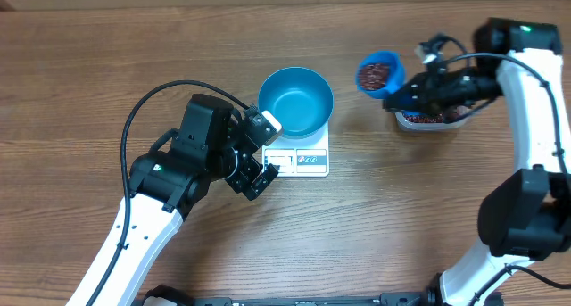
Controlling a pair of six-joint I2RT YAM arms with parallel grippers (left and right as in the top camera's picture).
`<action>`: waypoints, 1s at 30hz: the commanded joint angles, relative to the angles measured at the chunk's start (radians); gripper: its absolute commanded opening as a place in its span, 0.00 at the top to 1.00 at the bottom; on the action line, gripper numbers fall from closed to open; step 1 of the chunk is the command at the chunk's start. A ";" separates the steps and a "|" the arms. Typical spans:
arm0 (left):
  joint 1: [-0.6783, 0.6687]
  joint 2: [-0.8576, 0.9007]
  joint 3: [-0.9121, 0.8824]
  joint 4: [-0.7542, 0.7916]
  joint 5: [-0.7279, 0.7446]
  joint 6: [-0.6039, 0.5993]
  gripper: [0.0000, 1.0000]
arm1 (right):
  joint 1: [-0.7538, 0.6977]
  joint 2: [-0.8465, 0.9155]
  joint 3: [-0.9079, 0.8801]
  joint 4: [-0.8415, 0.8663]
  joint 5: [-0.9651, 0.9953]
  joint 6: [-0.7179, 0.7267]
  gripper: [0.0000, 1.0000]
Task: Scoop item into bowl and weigh 150g on scale
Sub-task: 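Carry the bean-filled blue scoop over the teal bowl with the right gripper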
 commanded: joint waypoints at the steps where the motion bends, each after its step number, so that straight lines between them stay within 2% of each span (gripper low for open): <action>1: 0.005 0.000 0.006 0.001 -0.002 -0.007 0.00 | 0.060 -0.036 0.039 0.006 -0.033 0.034 0.96; 7: 0.005 0.000 0.006 0.001 -0.002 -0.007 0.00 | 0.168 -0.036 0.039 0.032 -0.011 0.061 0.96; 12: 0.005 0.000 0.006 0.001 -0.002 -0.007 0.00 | 0.254 -0.036 0.038 0.103 0.154 0.209 0.96; 17: 0.005 0.000 0.006 0.001 -0.002 -0.006 0.01 | 0.341 -0.036 0.038 0.156 0.231 0.281 0.96; 30: 0.005 0.000 0.006 0.001 -0.002 -0.006 0.00 | 0.444 -0.036 0.038 0.326 0.354 0.435 0.96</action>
